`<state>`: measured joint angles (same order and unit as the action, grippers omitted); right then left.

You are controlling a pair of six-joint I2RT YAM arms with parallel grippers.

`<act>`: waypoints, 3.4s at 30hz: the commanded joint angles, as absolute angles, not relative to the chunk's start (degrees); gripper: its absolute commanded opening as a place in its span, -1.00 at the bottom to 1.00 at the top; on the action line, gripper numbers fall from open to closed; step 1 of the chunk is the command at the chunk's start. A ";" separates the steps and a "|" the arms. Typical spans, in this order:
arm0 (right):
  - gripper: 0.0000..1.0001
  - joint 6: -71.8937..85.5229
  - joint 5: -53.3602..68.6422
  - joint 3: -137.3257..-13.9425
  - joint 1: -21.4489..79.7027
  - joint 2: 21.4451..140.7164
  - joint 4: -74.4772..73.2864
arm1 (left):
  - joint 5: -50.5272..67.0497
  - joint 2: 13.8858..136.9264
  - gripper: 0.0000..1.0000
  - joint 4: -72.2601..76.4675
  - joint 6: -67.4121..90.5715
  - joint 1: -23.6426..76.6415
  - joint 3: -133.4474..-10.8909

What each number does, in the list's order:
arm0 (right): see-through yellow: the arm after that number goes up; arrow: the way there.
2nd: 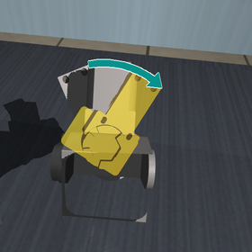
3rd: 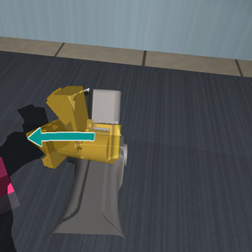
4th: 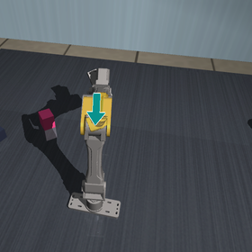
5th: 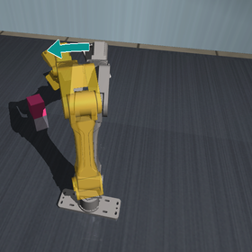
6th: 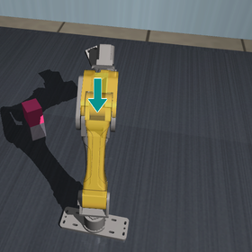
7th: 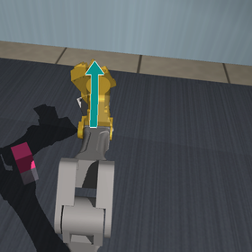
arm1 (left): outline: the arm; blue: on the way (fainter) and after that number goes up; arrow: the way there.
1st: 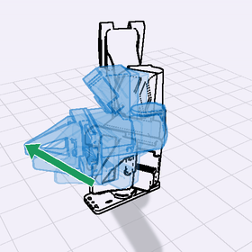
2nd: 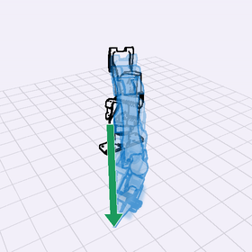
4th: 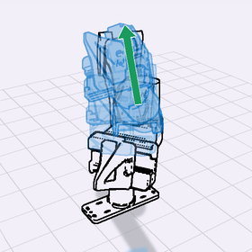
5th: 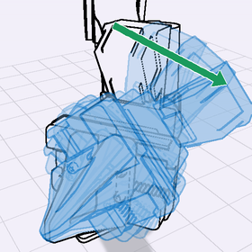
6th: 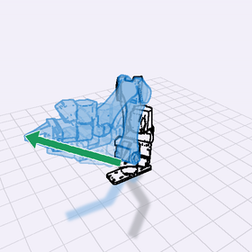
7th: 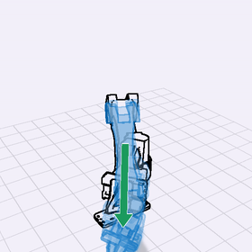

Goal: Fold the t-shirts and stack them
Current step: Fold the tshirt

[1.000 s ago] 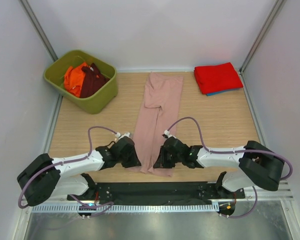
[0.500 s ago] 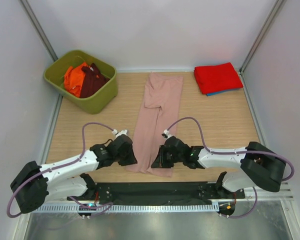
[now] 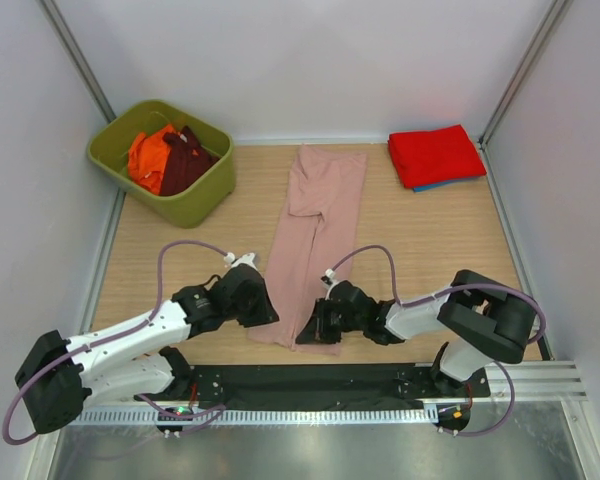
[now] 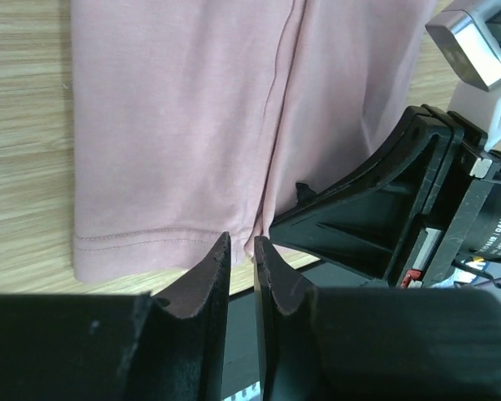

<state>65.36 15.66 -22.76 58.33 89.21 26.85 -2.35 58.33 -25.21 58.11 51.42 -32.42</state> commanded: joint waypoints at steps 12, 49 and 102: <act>-0.30 54.76 1.77 -34.54 58.36 69.01 -14.57 | -11.85 54.67 -0.03 -39.33 53.53 51.77 -38.13; 0.08 67.59 4.13 -13.80 57.92 58.01 -10.37 | -1.58 62.58 -0.18 -25.75 57.04 40.61 -24.35; -0.98 66.89 -2.02 -13.27 58.97 49.03 -8.35 | 2.99 51.15 -1.00 -28.92 60.64 43.15 -28.12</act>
